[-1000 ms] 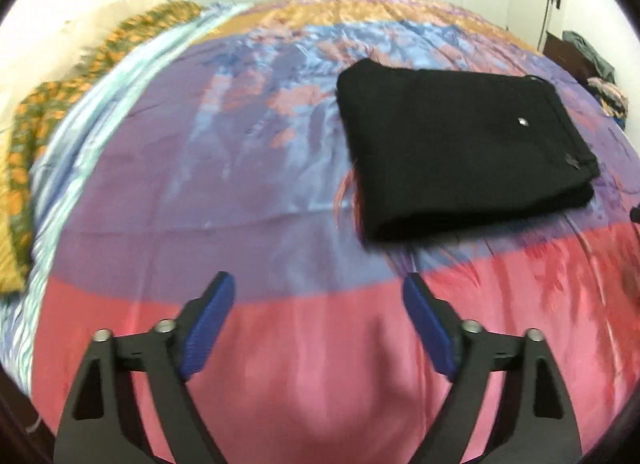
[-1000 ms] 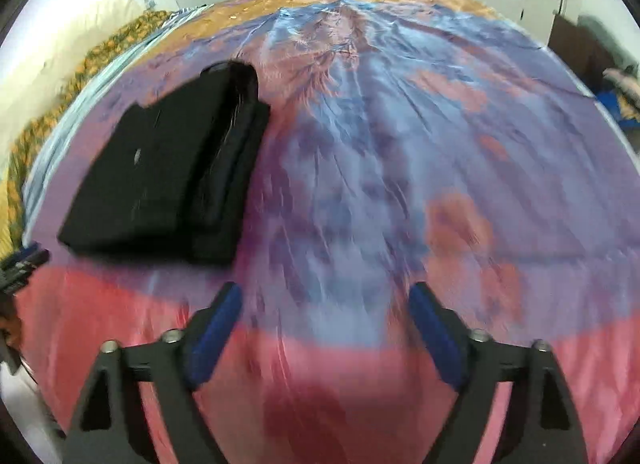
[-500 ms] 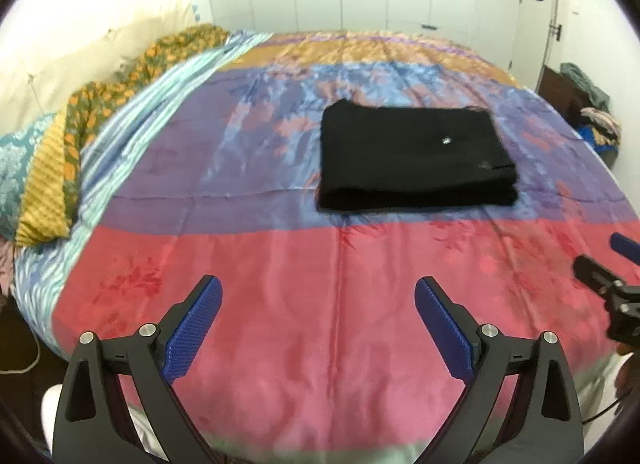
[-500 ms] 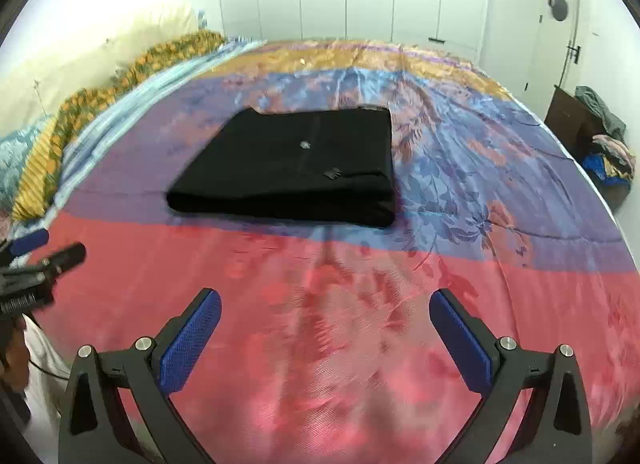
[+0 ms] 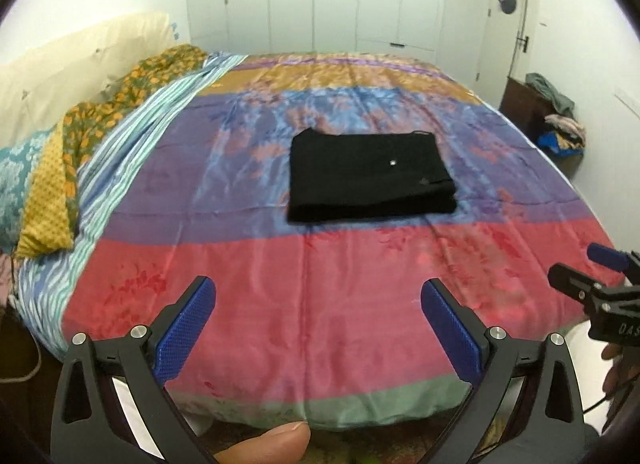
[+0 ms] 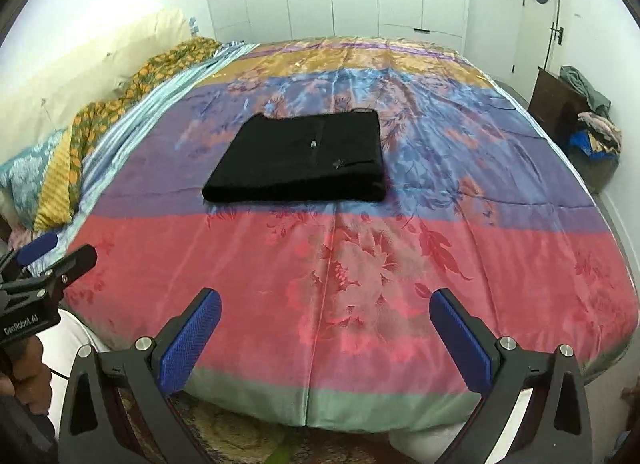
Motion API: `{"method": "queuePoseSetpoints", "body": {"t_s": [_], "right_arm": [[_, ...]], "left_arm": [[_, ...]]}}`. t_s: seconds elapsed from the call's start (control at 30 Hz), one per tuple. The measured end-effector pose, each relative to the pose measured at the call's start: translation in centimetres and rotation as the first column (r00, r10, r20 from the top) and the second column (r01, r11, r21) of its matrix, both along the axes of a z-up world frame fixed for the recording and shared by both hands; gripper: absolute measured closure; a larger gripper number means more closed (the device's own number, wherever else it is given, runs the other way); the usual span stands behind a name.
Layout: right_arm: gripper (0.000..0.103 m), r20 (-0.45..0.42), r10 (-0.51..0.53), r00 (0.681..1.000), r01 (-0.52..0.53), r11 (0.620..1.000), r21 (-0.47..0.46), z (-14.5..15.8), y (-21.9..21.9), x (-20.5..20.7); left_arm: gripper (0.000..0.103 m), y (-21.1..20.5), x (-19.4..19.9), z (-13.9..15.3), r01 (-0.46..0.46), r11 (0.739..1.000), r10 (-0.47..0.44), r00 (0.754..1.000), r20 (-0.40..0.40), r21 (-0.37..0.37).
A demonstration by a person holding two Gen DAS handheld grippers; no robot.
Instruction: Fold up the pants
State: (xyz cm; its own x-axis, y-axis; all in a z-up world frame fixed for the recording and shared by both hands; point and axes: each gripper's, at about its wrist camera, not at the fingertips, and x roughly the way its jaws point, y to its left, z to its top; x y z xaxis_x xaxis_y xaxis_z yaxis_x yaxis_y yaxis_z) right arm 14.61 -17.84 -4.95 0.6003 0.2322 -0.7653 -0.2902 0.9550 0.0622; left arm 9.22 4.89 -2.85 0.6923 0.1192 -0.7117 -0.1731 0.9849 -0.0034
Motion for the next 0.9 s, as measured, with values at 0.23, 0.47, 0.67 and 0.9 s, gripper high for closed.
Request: {"method": "queuePoseSetpoints", "body": {"t_s": [0.23,0.47,0.67,0.9], "right_arm": [[0.000,0.005,0.013,1.000,-0.013,1.000,-0.008,2.5,0.8,-0.3],[0.000,0.005,0.028,1.000,-0.028,0.998,-0.051,2.4,2.0,-0.8],[0.000,0.015,0.019,1.000,-0.018,0.997,-0.076,2.8,1.7,-0.7],[0.000,0.029,0.016,0.999,-0.013,0.996,-0.093,3.6,1.7,-0.9]], "left_arm": [[0.000,-0.5,-0.4,1.6,-0.027,1.000,0.027,1.000,0.002,0.015],[0.001,-0.9,-0.5,1.2,-0.056,0.997,0.060,0.996,-0.072,0.053],[0.001,-1.2,-0.4,1.0,-0.074,0.995,0.081,0.991,-0.105,0.071],[0.001,-1.6,-0.5,1.5,-0.074,0.994,0.083,0.990,-0.111,0.077]]}}
